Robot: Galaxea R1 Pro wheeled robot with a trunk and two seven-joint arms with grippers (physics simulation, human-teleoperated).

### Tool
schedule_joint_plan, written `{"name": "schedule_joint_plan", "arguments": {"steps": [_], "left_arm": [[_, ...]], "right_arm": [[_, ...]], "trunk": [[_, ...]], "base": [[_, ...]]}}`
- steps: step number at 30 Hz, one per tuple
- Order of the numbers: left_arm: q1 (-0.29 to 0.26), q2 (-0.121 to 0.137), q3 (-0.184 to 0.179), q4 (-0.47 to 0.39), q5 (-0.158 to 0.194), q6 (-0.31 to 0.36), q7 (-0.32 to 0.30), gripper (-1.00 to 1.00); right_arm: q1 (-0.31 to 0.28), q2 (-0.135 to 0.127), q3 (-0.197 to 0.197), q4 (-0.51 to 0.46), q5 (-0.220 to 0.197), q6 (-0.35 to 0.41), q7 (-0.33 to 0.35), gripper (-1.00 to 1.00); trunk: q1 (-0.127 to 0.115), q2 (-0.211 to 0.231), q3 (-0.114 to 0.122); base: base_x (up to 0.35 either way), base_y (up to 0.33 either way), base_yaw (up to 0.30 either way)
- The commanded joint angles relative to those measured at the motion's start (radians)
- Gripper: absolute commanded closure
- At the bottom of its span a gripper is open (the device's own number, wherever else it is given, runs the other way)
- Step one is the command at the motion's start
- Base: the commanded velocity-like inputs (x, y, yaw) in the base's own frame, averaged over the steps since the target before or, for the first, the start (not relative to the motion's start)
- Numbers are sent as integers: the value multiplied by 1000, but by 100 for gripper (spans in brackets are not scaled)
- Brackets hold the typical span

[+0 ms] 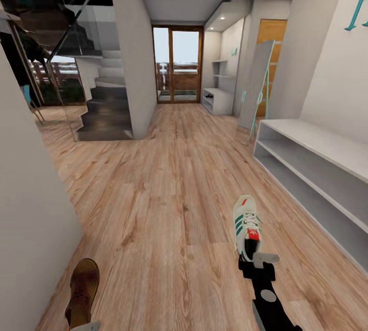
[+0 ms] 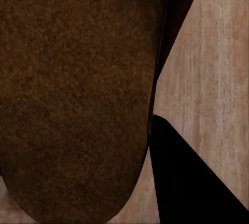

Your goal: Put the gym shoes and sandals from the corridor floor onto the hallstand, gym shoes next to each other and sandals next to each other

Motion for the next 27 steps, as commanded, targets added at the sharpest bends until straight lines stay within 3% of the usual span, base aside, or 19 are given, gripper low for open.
{"name": "schedule_joint_plan", "arguments": {"steps": [1, 8, 13, 15, 19, 22, 27], "left_arm": [[-1, 0, 8, 1, -14, -4, 1, 100], [-1, -1, 7, 1, -14, -4, 1, 100], [-1, -1, 6, 1, -14, -4, 1, 100], [-1, -1, 6, 1, -14, -4, 1, 100], [-1, -1, 6, 1, -14, -5, 1, 100], [-1, -1, 6, 1, -14, -5, 1, 100], [0, -1, 6, 1, -14, -5, 1, 100]], "right_arm": [[-1, 3, -3, -3, 9, 8, -1, 100], [0, 8, -1, -5, 9, 41, 0, 100], [1, 7, 0, 88, 11, 18, 0, 100], [1, 4, 0, 159, 13, -26, 0, 100], [1, -28, -1, 489, 17, -329, 1, 100], [1, -46, -1, 577, 17, -423, 1, 100], [1, -72, 0, 621, 18, -468, 1, 100]], "trunk": [[0, 0, -1], [0, 0, -1], [0, 0, -1], [0, 0, -1], [0, 0, -1], [0, 0, -1], [0, 0, -1]], "base": [[339, 0, 0], [339, 0, 0], [339, 0, 0], [339, 0, 0], [339, 0, 0], [339, 0, 0], [339, 0, 0]]}}
